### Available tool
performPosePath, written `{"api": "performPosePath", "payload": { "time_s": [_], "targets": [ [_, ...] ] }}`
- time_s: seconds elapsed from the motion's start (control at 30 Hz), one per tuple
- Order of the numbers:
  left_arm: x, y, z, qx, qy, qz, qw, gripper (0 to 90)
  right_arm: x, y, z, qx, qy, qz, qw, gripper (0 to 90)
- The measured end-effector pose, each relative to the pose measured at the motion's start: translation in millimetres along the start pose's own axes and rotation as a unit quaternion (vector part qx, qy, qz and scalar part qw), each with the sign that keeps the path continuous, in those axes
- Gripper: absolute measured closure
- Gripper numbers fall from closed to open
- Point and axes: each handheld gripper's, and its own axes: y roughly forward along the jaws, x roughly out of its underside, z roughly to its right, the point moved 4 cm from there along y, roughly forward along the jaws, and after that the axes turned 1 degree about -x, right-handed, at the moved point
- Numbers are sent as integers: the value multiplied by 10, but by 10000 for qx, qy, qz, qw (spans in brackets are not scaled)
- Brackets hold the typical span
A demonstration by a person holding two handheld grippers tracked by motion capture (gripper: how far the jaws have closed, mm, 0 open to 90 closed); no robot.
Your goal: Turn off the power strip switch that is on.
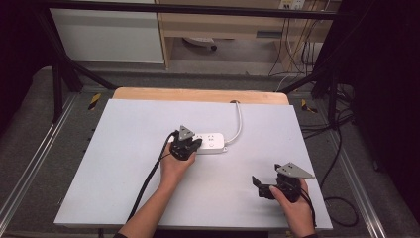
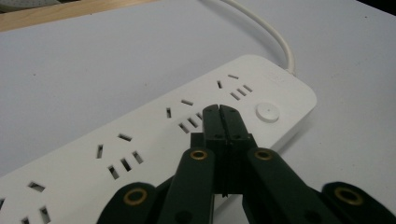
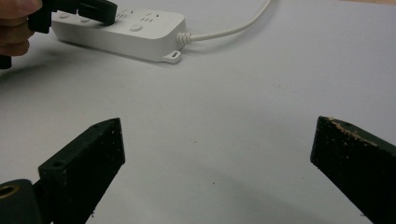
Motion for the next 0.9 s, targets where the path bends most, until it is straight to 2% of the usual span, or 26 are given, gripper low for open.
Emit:
{"api": "performPosePath", "payload": {
  "time_s": [0.1,0.37,0.47,0.9],
  "targets": [
    [1,-1,14,-37,81,-5,10000,900,-1,1,-1,-3,-13,3,10000,35],
    [4,0,23,-92,86,13,9999,900,3,7,-3,-10,-29,-14,10000,34],
    [2,0,19,-73,15,-4,10000,900,6,11,-1,-4,-19,-24,10000,34],
    [-7,6,28,-123,58,-64,9999,900,6,11,-3,-3,-25,-22,10000,33]
  ]
}}
